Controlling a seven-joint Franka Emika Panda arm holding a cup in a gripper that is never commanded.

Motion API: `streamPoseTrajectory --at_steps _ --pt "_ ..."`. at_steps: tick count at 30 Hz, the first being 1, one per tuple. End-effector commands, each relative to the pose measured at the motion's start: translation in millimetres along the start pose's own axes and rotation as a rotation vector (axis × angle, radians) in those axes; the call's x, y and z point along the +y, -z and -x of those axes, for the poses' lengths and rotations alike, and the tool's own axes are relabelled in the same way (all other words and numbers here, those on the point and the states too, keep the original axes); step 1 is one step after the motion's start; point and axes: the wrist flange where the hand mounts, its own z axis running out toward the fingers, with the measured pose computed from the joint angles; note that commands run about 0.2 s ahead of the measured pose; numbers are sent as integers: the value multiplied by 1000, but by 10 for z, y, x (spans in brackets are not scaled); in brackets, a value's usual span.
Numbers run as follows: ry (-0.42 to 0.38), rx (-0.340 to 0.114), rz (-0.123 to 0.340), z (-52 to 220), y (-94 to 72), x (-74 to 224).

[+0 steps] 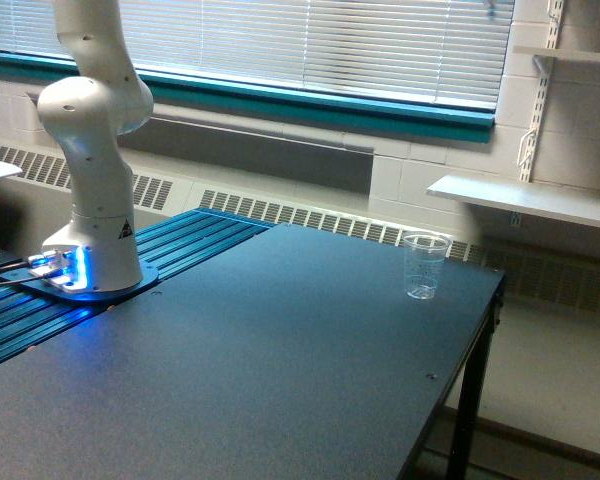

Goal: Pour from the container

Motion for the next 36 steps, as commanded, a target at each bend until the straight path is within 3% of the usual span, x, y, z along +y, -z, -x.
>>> streamPoseTrajectory --at_steps 1,9,15,21,30,36 --pt "-39 -49 2 62 22 -35" --pt "-76 -58 -10 254 -10 -173" --pt "-99 -113 -13 464 11 -339" --pt "-66 -149 0 893 -117 -471" --pt "-38 -257 25 1596 -248 -493" --pt "-40 -307 35 1912 -307 -451"
